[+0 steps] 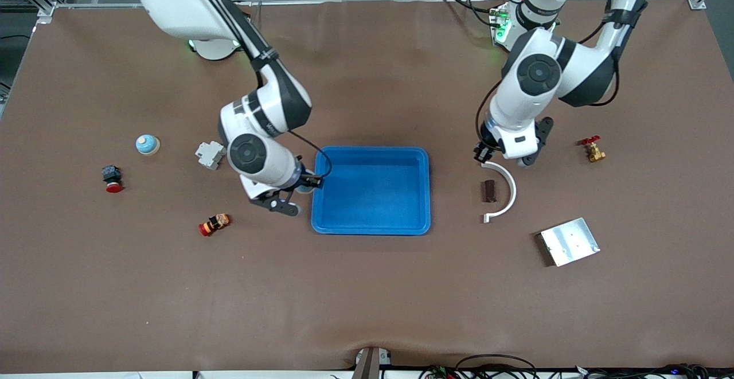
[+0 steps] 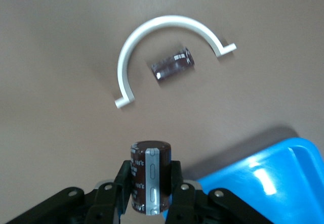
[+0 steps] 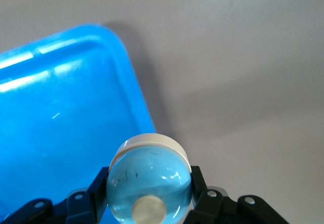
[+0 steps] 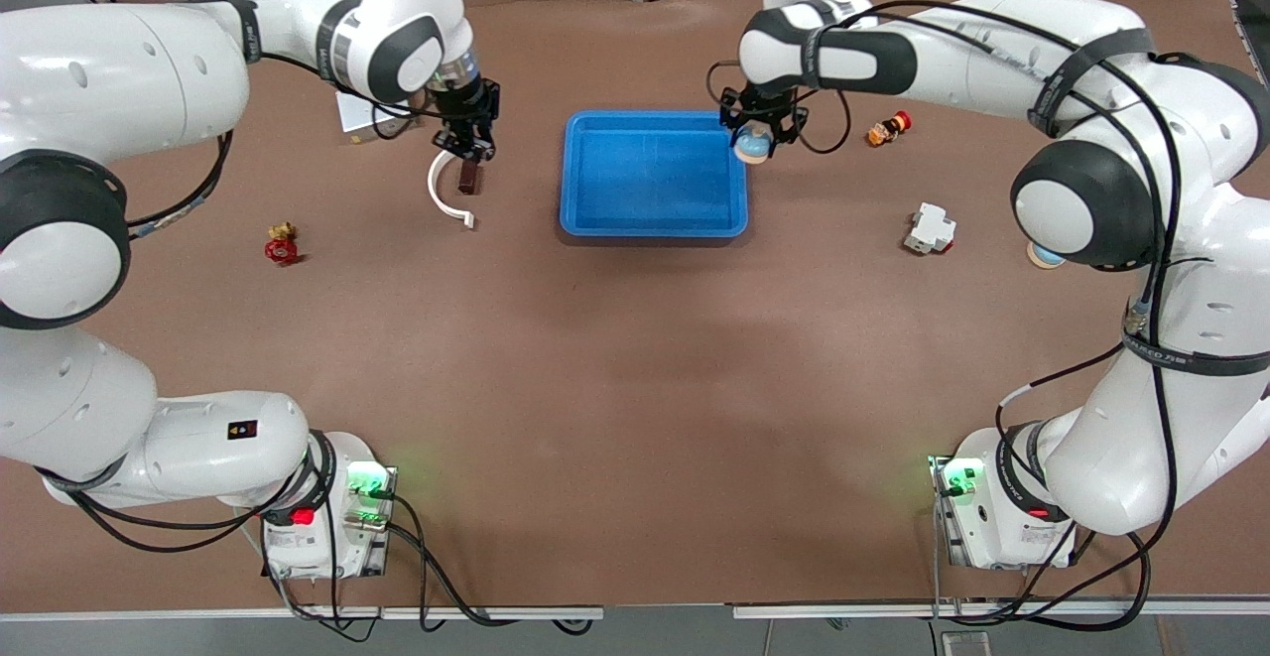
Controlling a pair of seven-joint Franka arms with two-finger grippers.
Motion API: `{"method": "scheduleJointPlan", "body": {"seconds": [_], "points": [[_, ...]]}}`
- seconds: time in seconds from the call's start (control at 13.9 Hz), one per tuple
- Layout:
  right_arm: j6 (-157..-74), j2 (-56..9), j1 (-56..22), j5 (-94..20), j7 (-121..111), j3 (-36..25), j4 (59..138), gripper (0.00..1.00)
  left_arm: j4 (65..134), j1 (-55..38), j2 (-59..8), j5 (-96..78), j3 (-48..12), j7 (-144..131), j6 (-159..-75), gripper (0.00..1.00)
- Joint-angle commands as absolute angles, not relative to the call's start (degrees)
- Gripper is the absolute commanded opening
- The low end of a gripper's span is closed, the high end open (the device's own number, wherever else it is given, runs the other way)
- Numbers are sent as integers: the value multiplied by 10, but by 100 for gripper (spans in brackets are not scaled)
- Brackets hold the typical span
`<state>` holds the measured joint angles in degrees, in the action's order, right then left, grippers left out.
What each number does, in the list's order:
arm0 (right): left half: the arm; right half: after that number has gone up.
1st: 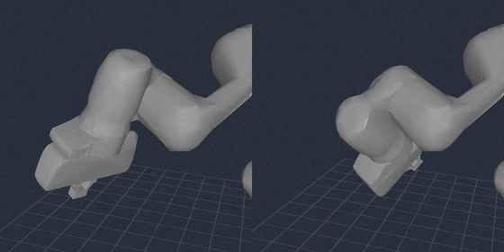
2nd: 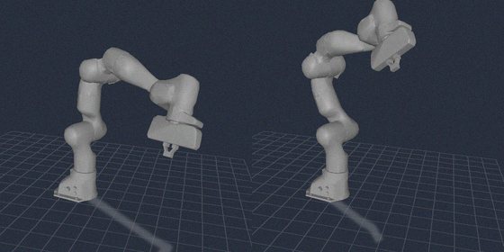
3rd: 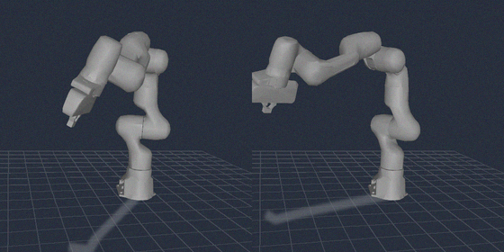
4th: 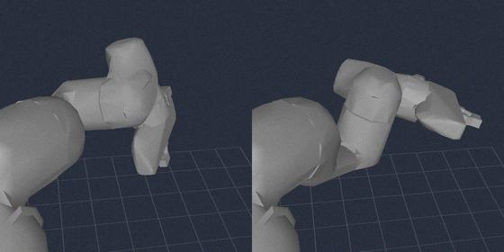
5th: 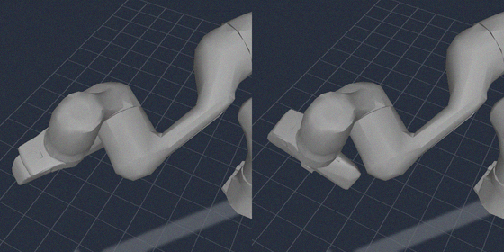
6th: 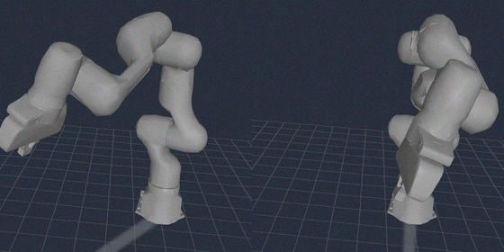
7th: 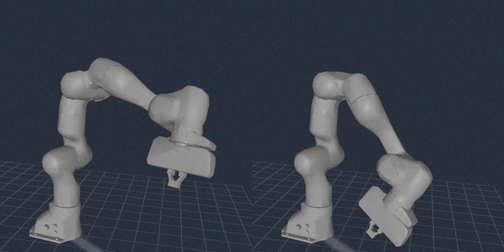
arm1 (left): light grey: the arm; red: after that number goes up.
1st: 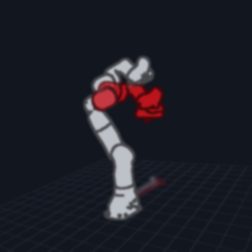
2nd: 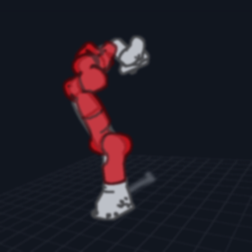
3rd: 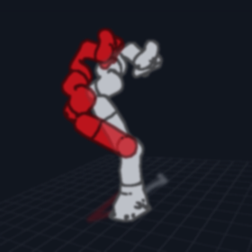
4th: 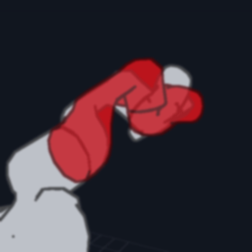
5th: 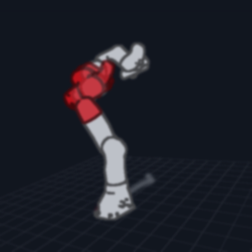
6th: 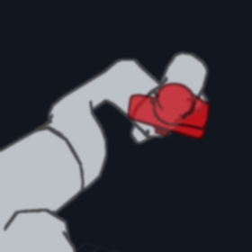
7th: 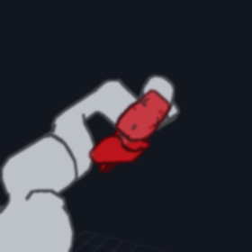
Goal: Place electrolytic capacitor and blue bell in tray
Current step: 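Carry the capacitor with the left gripper while the right gripper carries the bell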
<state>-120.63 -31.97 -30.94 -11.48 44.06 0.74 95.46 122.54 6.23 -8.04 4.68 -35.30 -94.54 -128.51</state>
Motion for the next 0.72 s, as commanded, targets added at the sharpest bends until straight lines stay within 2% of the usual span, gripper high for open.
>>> {"method": "scheduleJointPlan", "body": {"seconds": [0.0, 0.36, 0.5, 0.57, 0.65], "points": [[-1222, -330, -342, -122, 492, -1, 958, 20, 1191, 49, -126, 44, -369, -1047, -1308, 0], [-1249, -359, -357, -130, 530, 0, 953, 22, 1124, 0, -229, 152, -368, -1259, -1325, 0], [-1273, -370, -363, -151, 531, -1, 952, 30, 1096, -21, -277, 199, -367, -1322, -1325, 0], [-1283, -371, -367, -168, 531, -1, 952, 30, 1082, -31, -297, 217, -367, -1350, -1325, 0], [-1282, -373, -368, -173, 530, -1, 952, 36, 1070, -37, -314, 232, -367, -1368, -1325, 0]]}}
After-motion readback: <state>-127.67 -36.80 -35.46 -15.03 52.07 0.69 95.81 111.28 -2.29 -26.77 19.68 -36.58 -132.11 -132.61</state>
